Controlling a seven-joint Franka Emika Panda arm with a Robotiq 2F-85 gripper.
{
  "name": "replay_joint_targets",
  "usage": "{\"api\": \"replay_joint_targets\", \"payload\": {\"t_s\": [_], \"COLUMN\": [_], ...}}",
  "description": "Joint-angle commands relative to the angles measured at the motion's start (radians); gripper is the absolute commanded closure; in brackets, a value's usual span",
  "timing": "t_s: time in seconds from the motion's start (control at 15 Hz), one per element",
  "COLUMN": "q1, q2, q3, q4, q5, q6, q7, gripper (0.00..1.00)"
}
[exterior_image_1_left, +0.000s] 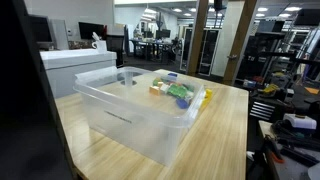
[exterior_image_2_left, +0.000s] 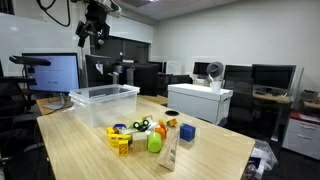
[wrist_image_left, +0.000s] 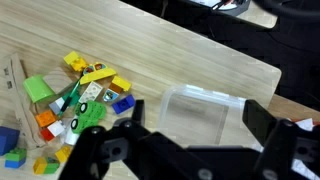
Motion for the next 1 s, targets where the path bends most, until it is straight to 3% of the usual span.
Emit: {"api": "replay_joint_targets", "payload": {"t_s": [0.0, 0.4, 0.93], "q1": [-0.008, -0.008, -0.067], "q2": [0.001, 0.001, 0.041], "q3": [0.007, 0.007, -0.029], "q4": [0.003, 0.003, -0.109], "q5": [0.001, 0.001, -0.121], "q6": [-0.002, -0.002, 0.322], "q7": [-0.001, -0.001, 0.012], "gripper": [0.0, 0.0, 0.0]}}
